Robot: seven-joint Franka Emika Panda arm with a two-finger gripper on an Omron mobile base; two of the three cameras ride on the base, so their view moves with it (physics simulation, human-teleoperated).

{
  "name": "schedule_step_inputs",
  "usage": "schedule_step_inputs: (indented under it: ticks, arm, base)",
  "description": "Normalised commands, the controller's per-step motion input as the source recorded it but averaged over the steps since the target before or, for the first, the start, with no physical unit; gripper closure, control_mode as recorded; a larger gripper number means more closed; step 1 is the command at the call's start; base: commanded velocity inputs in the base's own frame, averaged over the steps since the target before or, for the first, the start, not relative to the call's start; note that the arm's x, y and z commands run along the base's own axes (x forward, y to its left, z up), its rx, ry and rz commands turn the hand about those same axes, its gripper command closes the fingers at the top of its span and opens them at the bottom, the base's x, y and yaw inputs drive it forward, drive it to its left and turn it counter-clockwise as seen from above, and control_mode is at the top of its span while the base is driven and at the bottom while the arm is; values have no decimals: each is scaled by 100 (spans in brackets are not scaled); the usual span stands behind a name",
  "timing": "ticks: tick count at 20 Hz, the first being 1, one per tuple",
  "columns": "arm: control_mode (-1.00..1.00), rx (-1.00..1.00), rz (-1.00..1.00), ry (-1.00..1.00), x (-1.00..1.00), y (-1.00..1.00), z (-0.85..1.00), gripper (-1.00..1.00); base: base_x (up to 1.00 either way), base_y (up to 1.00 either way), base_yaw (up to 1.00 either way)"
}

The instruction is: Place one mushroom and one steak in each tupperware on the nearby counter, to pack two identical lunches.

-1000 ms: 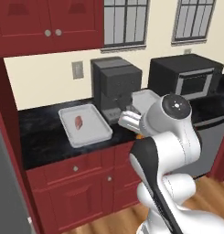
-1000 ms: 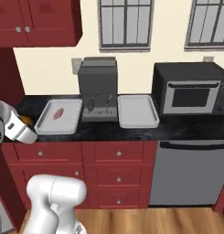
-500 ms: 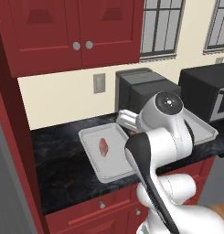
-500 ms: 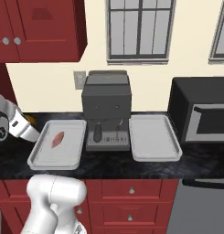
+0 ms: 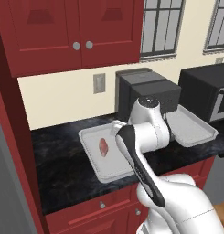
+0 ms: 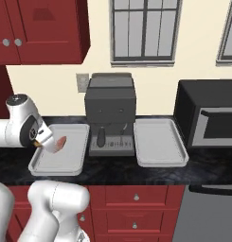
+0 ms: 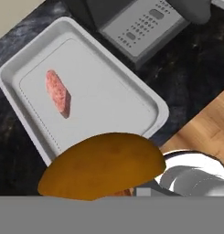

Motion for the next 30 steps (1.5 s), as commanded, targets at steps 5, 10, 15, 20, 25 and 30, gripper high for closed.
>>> schedule_step_inputs:
  ticks: [5,10,15,20,25,30]
  arm:
    - [-100,-3,0,1,85,0,-80,100]
    - [-100,-4,0,14,100,2,-94,100]
    - [-100,-7,-4,15,100,12,-84,-100]
    - [-100,1,-15,4,67,0,1,-100]
    - [-100,6,-17,2,27,7,82,-100]
    - [-100,12,-5,7,-52,17,100,-100]
  base:
    - [0,0,0]
    - [0,0,0]
    - [0,0,0]
    - [0,0,0]
    - [0,0,0]
    - [0,0,0]
